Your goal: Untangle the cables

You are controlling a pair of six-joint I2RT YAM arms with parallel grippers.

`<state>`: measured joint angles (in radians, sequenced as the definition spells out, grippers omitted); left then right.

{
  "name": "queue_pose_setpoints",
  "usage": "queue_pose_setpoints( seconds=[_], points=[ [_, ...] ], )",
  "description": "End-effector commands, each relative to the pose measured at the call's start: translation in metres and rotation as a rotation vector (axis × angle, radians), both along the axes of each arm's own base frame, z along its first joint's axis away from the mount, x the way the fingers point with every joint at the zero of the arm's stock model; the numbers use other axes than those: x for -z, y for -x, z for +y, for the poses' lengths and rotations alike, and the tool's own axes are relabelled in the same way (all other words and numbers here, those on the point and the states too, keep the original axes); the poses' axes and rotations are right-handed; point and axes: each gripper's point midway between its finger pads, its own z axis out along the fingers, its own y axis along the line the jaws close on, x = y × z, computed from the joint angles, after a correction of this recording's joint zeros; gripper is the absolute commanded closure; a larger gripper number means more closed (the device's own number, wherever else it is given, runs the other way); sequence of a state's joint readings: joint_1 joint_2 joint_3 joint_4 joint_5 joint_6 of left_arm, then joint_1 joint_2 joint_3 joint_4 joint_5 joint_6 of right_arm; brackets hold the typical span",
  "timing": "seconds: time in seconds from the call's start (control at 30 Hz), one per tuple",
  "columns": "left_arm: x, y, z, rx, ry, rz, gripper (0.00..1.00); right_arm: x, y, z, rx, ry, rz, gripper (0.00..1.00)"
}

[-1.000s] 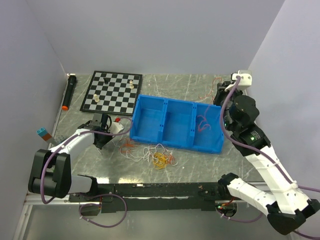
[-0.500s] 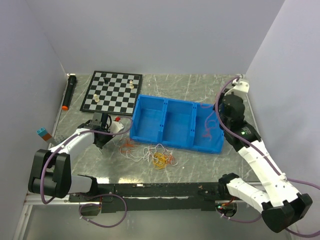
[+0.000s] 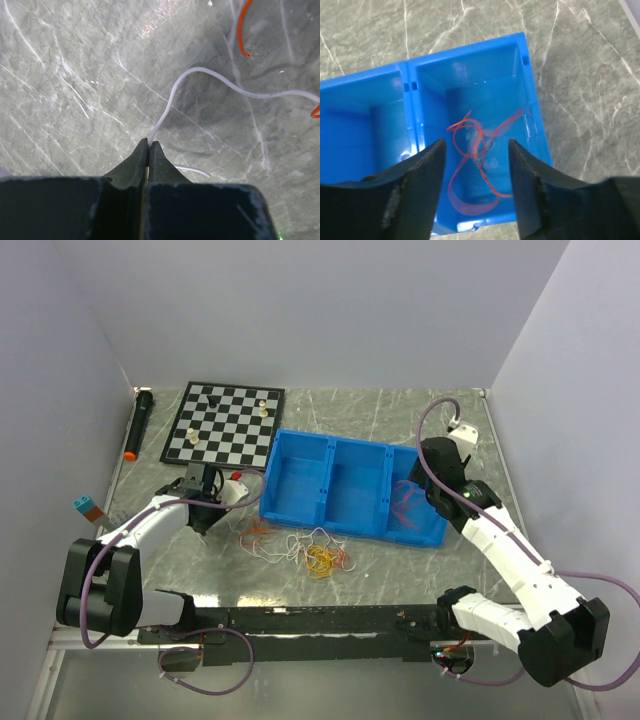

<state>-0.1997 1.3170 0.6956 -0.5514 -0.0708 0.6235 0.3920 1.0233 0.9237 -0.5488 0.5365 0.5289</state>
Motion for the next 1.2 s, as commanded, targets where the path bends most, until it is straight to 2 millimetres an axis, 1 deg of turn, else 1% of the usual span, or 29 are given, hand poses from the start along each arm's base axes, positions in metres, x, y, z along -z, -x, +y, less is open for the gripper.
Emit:
queue_pose_setpoints(
  seconds=[0.0,0.07,0.13,0.17,0.2,0.23,0.27,0.3,0.33,0.43,0.53,0.67,0.77,0.83,0.97,1.03,1.1,1.17],
  points=[
    [-0.012,-0.010,-0.007,0.003,0.033,-0.037,0.99,-0.033,-0.006,-0.003,0.038,-0.025,-0.054,0.37],
    [-0.012,-0.010,-0.008,0.002,0.035,-0.040,0.99,-0.042,-0.005,0.004,-0.004,-0.049,-0.081,0.38],
    [-0.013,-0.010,-0.010,0.001,0.049,-0.037,0.99,-0.052,-0.004,0.023,-0.120,-0.084,-0.143,0.40],
    [-0.015,-0.012,-0.012,0.001,0.060,-0.040,0.99,-0.055,-0.002,0.036,-0.189,-0.096,-0.175,0.40],
    [-0.016,-0.012,-0.014,0.000,0.072,-0.041,0.99,-0.057,0.002,0.054,-0.279,-0.109,-0.199,0.41],
    [-0.018,-0.013,-0.016,-0.002,0.080,-0.041,0.99,-0.056,0.007,0.072,-0.366,-0.117,-0.207,0.41],
    [-0.019,-0.013,-0.019,0.000,0.098,-0.039,0.99,-0.055,0.013,0.094,-0.470,-0.127,-0.215,0.41],
    [-0.022,-0.014,-0.023,0.003,0.116,-0.041,0.99,-0.051,0.021,0.117,-0.578,-0.128,-0.208,0.42],
    [-0.023,-0.014,-0.026,0.004,0.132,-0.037,0.99,-0.046,0.029,0.135,-0.661,-0.128,-0.196,0.42],
    [-0.032,-0.014,-0.036,0.016,0.190,-0.038,0.99,-0.026,0.054,0.175,-0.829,-0.121,-0.154,0.42],
    [-0.039,-0.010,-0.047,0.036,0.250,-0.027,0.99,-0.016,0.075,0.207,-0.961,-0.168,-0.138,0.41],
    [-0.043,-0.009,-0.050,0.039,0.269,-0.032,0.99,-0.006,0.099,0.247,-1.104,-0.233,-0.095,0.41],
    [-0.040,-0.007,-0.048,0.035,0.261,-0.029,0.99,0.009,0.111,0.269,-1.149,-0.243,-0.031,0.41],
    [-0.036,-0.006,-0.046,0.029,0.250,-0.027,0.99,0.020,0.114,0.281,-1.154,-0.253,0.004,0.41],
    [-0.030,-0.002,-0.041,0.025,0.227,-0.027,0.99,0.041,0.113,0.298,-1.136,-0.245,0.068,0.40],
    [-0.026,0.000,-0.037,0.023,0.206,-0.031,0.99,0.048,0.114,0.308,-1.153,-0.237,0.083,0.40],
    [-0.020,0.000,-0.031,0.020,0.175,-0.040,0.99,0.043,0.116,0.319,-1.183,-0.235,0.056,0.40],
    [-0.012,0.003,-0.024,0.011,0.141,-0.037,0.99,0.034,0.109,0.328,-1.182,-0.224,0.010,0.40]
  ],
)
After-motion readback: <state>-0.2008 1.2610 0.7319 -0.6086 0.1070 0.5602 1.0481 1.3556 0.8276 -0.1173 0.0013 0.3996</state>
